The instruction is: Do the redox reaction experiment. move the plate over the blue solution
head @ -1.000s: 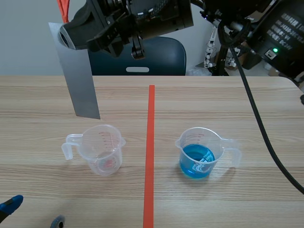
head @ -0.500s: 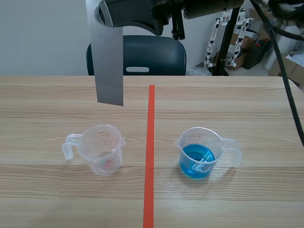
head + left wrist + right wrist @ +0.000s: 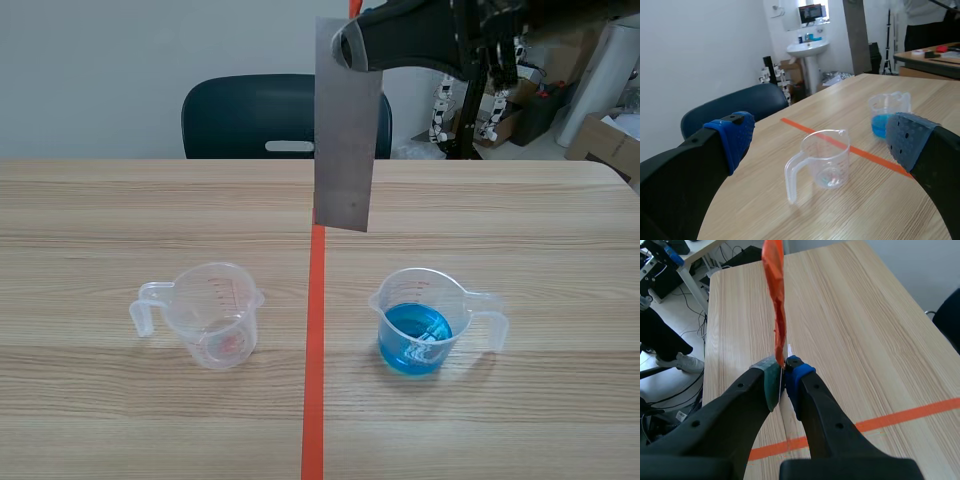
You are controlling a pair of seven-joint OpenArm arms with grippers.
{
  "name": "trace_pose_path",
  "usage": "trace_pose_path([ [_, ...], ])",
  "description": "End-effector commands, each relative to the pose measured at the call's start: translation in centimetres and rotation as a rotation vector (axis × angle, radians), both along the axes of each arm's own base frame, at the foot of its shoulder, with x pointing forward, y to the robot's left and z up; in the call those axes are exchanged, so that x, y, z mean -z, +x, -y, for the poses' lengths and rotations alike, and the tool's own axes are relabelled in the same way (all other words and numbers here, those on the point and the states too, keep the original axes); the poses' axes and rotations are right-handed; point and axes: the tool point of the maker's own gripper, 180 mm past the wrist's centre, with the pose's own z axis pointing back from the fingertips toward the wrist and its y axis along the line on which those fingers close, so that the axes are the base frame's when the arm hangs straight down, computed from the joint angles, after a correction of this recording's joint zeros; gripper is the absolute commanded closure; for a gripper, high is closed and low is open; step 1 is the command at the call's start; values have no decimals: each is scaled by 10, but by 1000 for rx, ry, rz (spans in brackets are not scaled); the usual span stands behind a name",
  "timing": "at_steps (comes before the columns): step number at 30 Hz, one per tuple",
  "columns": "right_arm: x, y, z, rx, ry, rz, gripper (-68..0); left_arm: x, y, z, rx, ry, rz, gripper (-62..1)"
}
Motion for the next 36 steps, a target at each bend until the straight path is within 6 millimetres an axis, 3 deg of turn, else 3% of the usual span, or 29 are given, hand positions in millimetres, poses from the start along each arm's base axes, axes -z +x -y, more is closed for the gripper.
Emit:
trace_pose_path([
  [1, -14, 2, 5, 5, 32, 21, -6, -11, 10, -4, 2, -10, 40, -519],
  [6, -9, 6, 27, 52, -24, 26, -6, -21, 39, 8, 134, 25, -26, -352],
  [13, -6, 10, 52, 107, -80, 28, -6, -51, 76, 23, 246, 30, -14, -179],
  [20, -3, 4, 64, 118, -129, 36, -6, -50, 107, 55, 274, 236, -17, -153],
  [26, 1, -12, 57, 76, -142, 31, -6, -36, 114, 91, 333, 379, -54, -121],
  [31, 2, -15, 56, 73, -131, 23, -6, -24, 119, 113, 360, 384, -90, -103],
  [36, 9, -13, 64, 105, -134, 41, -6, -26, 120, 137, 398, 307, -63, -102],
])
